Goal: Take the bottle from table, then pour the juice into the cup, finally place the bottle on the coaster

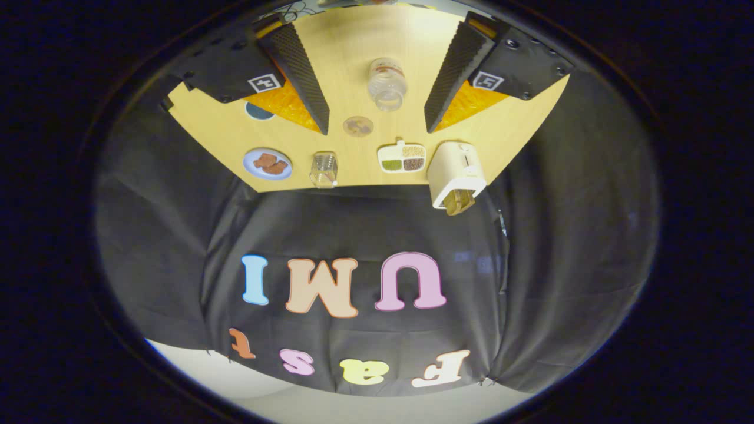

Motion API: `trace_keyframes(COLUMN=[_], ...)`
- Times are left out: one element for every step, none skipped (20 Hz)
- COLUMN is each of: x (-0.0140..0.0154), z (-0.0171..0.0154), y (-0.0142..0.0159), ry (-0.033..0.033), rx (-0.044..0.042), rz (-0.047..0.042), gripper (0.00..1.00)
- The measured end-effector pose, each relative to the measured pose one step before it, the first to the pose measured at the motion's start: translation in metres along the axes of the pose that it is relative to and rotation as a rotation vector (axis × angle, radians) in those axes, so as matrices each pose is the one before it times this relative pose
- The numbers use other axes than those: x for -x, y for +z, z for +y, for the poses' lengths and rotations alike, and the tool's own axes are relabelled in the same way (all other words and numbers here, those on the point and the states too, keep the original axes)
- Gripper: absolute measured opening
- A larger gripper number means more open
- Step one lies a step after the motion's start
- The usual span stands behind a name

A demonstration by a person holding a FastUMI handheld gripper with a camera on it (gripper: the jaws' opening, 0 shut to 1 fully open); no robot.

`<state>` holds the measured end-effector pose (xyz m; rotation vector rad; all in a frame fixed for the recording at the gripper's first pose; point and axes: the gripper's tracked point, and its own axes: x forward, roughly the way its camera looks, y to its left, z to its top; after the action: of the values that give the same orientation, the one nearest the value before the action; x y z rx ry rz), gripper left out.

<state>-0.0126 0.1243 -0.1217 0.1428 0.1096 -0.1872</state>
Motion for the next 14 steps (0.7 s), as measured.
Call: trace_keyframes(x=[0.00155,-0.00241,-0.00238,-0.00455,-0.00404,-0.00609,-0.00625,-0.00757,-0.00729,-0.00879,-0.00896,-0.00834,-0.00790,-0.00749], z=[-0.00065,-0.00033,0.00014,0.00066,0.00007,0.00141,0.00105,0.00374,0.00433,0.00382,0.00432,0.00342,0.00230,0.00216], y=[-0.01057,-0.00930,-0.00923,-0.00903,-0.00776,-0.00751,-0.00754,-0.00817,-0.00741,-0.00731,-0.00714,-0.00763,-0.00458,-0.00494], ry=[-0.01820,-0.01577,-0.01291,-0.01567,-0.01595,-0.01322,-0.01409,-0.00631,-0.00391,-0.00250,-0.00429,-0.00585,-0.00873,-0.01245], rx=[-0.00141,-0.00265,-0.00456,-0.00559,-0.00392,-0.00071,0.00163,-0.00102,-0.00313,-0.00036,0.00124,0.00339,0.00577,0.00493], rz=[0.02178,0.02067,0.01824,0.01456,0.00949,0.00706,0.00709,0.01100,0.01735,0.01425,0.01835,0.01887,0.01407,0.01085], gripper=[1.00,1.00,1.00,1.00,1.00,1.00,1.00,1.00,1.00,1.00,1.00,1.00,1.00,1.00])
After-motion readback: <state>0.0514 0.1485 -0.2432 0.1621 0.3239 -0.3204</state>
